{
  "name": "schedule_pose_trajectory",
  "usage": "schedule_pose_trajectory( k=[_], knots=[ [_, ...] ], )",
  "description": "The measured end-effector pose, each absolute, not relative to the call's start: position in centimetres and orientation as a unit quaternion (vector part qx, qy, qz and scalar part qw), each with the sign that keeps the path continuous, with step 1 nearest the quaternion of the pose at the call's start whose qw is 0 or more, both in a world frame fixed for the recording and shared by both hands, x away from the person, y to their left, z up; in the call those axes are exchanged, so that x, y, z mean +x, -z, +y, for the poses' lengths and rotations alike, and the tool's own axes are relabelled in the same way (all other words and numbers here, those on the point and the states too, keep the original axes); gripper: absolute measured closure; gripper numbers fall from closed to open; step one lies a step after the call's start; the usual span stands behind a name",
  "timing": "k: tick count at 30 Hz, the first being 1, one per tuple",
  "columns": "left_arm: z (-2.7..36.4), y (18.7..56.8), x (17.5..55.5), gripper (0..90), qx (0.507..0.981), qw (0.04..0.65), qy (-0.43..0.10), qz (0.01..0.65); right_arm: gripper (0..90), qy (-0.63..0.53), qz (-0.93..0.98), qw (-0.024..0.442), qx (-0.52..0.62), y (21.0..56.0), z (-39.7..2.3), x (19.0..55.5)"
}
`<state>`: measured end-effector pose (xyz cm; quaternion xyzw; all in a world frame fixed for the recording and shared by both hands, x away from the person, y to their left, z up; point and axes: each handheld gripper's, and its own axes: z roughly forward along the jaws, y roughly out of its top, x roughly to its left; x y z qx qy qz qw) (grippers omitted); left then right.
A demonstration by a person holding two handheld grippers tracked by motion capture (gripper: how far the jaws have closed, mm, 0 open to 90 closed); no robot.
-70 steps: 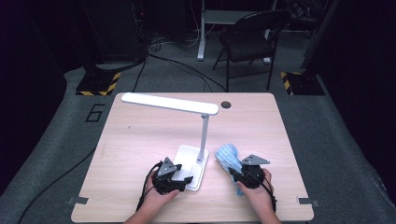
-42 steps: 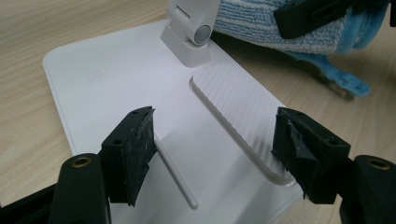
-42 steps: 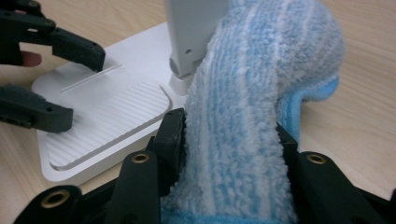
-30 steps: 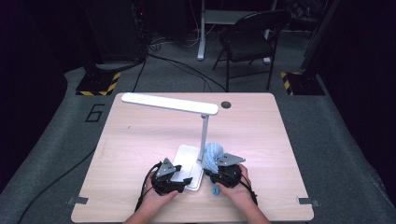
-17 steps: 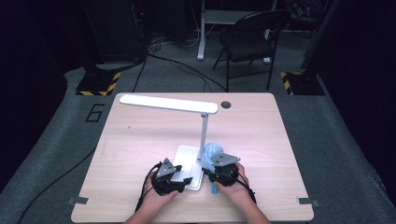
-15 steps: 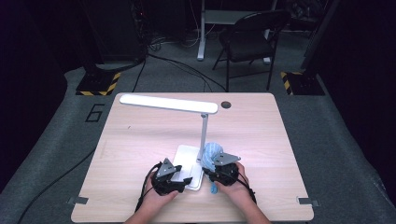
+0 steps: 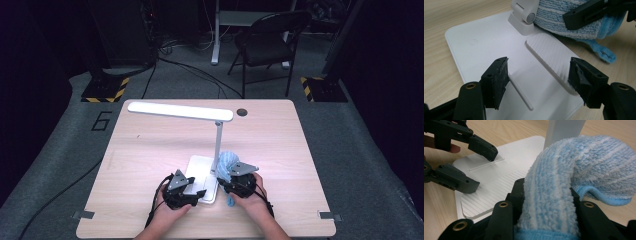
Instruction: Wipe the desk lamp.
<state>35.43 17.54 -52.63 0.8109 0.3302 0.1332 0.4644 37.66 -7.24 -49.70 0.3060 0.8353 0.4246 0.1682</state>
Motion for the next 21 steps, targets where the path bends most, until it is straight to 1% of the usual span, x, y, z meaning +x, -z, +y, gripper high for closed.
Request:
schedule_pose_trajectory(
  k=[6, 7, 21],
  knots=[
    [17.5, 52.6, 35.4, 32.1, 0.811, 0.465, -0.134, 0.33, 62.4, -0.43, 0.834, 0.18, 0.295, 48.5, -7.4, 37.6],
    [17.5, 52.6, 35.4, 32.1, 0.811, 0.465, -0.134, 0.33, 62.4, -0.433, 0.833, 0.176, 0.298, 48.3, -7.4, 37.5],
    [17.5, 52.6, 35.4, 32.1, 0.811, 0.465, -0.133, 0.33, 62.3, -0.45, 0.825, 0.194, 0.281, 44.6, -7.8, 37.5]
  ],
)
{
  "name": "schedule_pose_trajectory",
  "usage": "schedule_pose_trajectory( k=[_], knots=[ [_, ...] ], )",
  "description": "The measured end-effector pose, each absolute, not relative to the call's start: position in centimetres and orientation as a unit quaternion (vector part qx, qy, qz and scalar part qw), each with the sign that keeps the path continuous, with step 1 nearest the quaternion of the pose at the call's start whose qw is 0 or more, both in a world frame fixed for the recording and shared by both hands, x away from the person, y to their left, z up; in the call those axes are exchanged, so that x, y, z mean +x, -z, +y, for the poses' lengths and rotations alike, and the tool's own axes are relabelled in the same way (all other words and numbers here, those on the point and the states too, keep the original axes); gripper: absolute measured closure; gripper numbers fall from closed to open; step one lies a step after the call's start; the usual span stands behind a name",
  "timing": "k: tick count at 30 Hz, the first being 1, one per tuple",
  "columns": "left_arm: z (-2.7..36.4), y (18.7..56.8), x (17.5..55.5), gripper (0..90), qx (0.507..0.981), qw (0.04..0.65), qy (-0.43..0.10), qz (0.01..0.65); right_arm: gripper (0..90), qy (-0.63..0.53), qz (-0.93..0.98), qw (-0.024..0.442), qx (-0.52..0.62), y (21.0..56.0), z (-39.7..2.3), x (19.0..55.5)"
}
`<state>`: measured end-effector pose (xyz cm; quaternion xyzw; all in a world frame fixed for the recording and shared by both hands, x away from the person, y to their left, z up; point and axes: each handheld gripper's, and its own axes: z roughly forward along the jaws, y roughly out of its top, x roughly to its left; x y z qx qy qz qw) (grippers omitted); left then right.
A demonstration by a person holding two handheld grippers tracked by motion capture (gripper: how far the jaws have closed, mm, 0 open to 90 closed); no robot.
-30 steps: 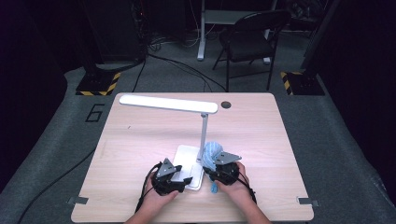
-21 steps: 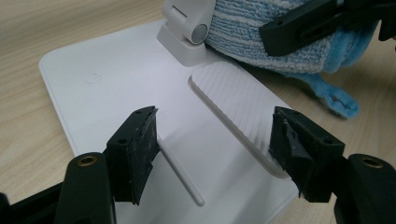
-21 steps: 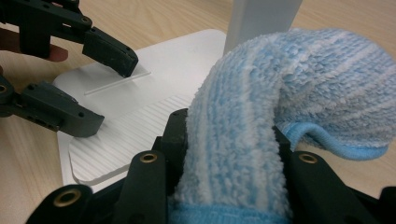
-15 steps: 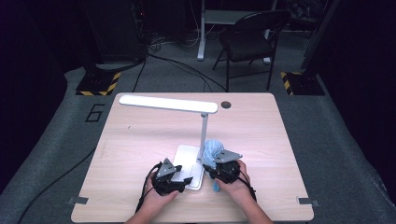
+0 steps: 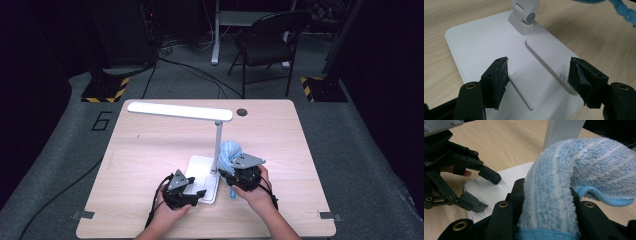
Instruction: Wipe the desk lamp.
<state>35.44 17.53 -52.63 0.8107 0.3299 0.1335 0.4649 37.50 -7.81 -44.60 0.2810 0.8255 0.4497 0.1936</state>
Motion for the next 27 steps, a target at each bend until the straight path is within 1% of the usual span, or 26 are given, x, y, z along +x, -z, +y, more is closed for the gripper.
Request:
schedule_pose_trajectory(
  k=[8, 21, 27],
  knots=[
    [17.5, 52.6, 35.4, 32.1, 0.811, 0.465, -0.133, 0.33, 62.3, -0.456, 0.824, 0.194, 0.275, 43.4, -8.0, 37.5],
    [17.5, 52.6, 35.4, 32.0, 0.81, 0.465, -0.136, 0.329, 62.2, -0.462, 0.821, 0.21, 0.263, 40.5, -8.2, 37.7],
    [17.4, 52.6, 35.4, 32.0, 0.81, 0.464, -0.137, 0.33, 62.1, -0.459, 0.821, 0.209, 0.268, 39.4, -8.2, 37.8]
  ],
)
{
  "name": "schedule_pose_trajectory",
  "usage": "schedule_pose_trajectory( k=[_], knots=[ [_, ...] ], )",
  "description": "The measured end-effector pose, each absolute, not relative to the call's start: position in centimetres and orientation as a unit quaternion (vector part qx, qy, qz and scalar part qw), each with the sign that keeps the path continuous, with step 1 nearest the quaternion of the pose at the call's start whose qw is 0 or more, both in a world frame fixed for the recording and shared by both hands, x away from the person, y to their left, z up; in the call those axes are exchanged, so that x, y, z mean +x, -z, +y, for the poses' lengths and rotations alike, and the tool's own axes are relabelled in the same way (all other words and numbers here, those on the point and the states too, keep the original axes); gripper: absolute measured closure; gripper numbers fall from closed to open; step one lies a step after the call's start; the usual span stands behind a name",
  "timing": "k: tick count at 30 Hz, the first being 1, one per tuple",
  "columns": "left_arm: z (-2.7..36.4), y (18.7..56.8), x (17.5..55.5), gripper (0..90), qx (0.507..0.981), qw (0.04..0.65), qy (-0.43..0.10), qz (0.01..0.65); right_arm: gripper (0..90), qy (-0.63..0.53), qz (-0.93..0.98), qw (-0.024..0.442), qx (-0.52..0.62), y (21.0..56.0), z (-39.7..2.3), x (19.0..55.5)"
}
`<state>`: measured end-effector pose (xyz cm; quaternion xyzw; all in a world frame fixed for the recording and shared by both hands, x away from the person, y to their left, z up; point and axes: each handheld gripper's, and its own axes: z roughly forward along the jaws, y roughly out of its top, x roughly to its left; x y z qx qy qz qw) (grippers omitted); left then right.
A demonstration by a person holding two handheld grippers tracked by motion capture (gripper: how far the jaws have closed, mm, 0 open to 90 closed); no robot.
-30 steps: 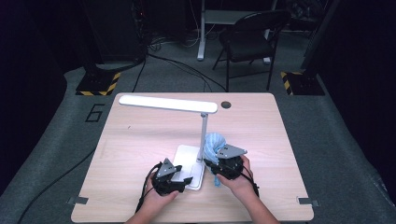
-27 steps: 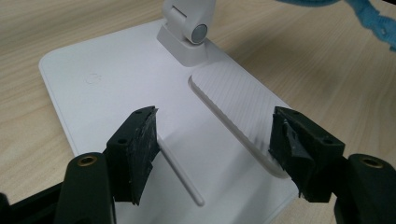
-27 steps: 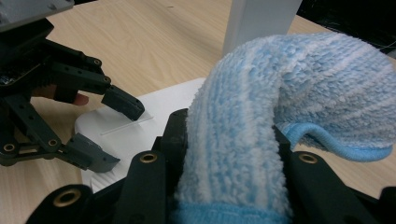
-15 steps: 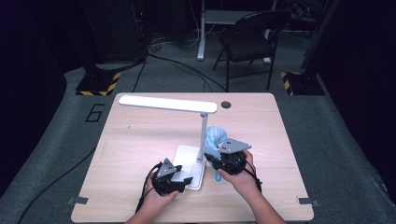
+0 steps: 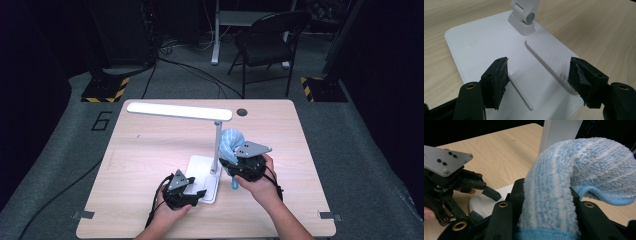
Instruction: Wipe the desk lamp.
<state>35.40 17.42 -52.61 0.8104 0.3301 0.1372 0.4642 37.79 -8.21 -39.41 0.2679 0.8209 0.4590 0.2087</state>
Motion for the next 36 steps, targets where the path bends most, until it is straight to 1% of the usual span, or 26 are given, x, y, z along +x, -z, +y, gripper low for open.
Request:
schedule_pose_trajectory(
  k=[13, 25, 36],
  knots=[
    [17.2, 52.6, 35.4, 32.0, 0.806, 0.467, -0.14, 0.335, 62.0, -0.466, 0.819, 0.21, 0.26, 37.0, -8.5, 38.0],
    [17.2, 52.6, 35.4, 32.0, 0.806, 0.466, -0.141, 0.336, 62.0, -0.474, 0.817, 0.2, 0.261, 35.3, -8.8, 38.2],
    [17.2, 52.6, 35.4, 32.0, 0.806, 0.467, -0.14, 0.336, 61.9, -0.495, 0.806, 0.18, 0.27, 34.0, -9.2, 38.4]
  ],
)
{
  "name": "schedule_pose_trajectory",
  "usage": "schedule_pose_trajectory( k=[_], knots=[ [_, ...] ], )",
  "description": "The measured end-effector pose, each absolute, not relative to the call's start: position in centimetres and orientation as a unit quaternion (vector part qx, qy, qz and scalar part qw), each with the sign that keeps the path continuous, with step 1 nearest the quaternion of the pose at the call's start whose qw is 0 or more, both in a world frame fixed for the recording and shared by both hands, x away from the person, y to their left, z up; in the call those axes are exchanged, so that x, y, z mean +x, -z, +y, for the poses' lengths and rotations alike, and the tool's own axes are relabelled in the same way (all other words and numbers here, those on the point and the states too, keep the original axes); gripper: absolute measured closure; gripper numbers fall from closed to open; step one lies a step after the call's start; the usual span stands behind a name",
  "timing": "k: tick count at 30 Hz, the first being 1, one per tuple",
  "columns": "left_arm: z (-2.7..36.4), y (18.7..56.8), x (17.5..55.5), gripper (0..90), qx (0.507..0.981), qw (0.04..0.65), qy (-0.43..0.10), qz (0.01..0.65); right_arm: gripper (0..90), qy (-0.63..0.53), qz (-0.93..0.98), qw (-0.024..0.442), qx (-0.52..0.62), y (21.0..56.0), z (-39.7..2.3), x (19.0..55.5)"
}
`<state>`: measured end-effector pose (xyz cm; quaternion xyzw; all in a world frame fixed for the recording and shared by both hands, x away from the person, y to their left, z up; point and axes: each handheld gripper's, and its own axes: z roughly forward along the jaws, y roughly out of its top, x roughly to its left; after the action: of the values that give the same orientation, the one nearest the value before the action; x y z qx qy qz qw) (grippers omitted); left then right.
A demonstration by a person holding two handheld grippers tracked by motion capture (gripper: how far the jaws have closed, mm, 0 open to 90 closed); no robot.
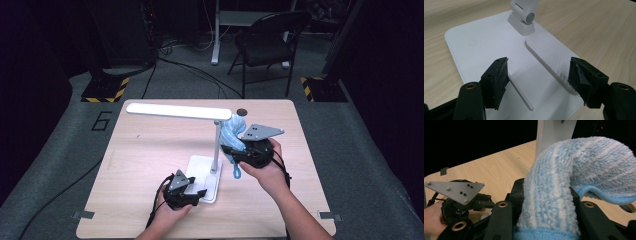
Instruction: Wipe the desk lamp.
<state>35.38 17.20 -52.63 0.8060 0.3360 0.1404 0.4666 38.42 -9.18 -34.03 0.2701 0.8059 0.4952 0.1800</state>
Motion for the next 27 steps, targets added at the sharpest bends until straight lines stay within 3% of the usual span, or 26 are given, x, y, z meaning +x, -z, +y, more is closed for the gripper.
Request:
schedule_pose_trajectory(
  k=[18, 27],
  knots=[
    [17.1, 52.7, 35.4, 32.0, 0.803, 0.469, -0.14, 0.339, 61.8, -0.519, 0.795, 0.194, 0.247, 31.9, -9.6, 38.3],
    [17.2, 52.7, 35.4, 32.0, 0.803, 0.469, -0.14, 0.339, 61.3, -0.527, 0.797, 0.175, 0.236, 31.0, -10.1, 38.7]
  ],
)
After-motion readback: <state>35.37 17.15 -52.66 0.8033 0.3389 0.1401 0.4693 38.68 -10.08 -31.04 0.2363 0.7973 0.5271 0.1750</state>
